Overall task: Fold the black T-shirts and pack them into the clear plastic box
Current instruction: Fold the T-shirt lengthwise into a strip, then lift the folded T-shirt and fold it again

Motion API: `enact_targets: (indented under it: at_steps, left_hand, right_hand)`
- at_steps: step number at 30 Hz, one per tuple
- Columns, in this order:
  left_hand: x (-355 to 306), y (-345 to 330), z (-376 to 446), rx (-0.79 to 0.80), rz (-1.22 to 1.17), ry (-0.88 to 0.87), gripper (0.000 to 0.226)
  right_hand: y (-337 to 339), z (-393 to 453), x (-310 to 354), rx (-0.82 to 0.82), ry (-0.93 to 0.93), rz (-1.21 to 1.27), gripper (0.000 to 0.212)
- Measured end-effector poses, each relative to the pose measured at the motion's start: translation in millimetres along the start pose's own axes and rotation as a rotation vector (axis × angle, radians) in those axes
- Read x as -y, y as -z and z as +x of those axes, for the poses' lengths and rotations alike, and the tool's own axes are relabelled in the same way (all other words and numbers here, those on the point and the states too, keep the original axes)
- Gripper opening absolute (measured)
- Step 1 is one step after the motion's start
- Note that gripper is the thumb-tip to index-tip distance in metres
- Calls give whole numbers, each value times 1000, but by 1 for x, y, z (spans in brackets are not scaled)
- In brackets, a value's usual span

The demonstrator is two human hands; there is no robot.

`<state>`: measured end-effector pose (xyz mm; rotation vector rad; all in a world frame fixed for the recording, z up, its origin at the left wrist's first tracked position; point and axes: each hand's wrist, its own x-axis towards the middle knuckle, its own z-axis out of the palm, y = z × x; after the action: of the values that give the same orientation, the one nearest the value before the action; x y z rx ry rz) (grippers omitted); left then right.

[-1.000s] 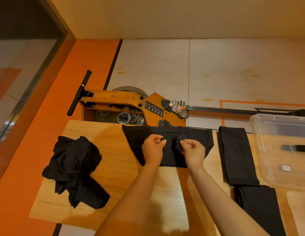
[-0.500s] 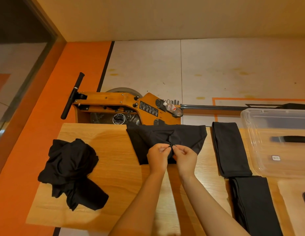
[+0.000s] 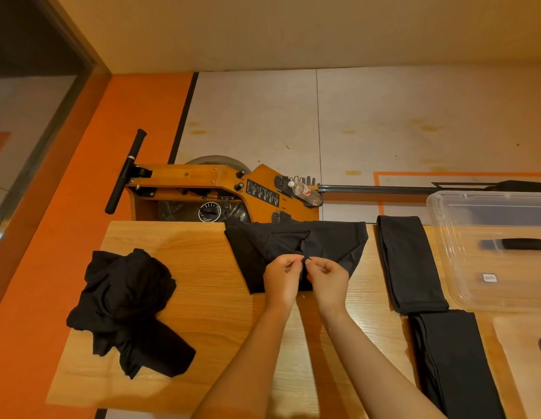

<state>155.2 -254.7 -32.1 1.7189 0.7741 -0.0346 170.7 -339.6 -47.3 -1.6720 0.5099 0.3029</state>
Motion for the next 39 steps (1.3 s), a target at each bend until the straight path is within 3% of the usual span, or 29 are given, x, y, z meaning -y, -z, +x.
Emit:
enact_targets:
  at_steps: [2,5,9,12,16,20,23,26,35,39]
  left_hand:
    - [1,1,1,19,-104,74,28]
    - [-4,2,0,34,-255,181,37]
    - [-8,3,-2,75,-431,265,26]
    - [-4,4,1,114,-451,293,25]
    - [-2,8,12,160,-411,339,26]
    - [1,11,35,134,-211,242,29]
    - [0,18,62,67,159,39,21]
    - [-11,27,89,66,447,-73,11]
    - [-24,22,131,282,797,-158,23]
    - [-22,18,134,305,865,-217,16]
  right_hand:
    - [1,-3,3,25,8,26,3]
    - [2,-6,7,41,52,33,20]
    - [0,-3,3,5,27,-5,9]
    - [-1,0,-2,-10,11,-49,24]
    - [1,2,-7,-41,-7,-50,8]
    - [5,0,-6,-39,9,-9,19]
    - [6,-2,-5,-36,50,-25,27]
    - [10,-3,-5,-30,53,-47,20]
    - [21,-2,-17,77,122,-190,25]
    - [27,-3,-15,93,161,-261,30]
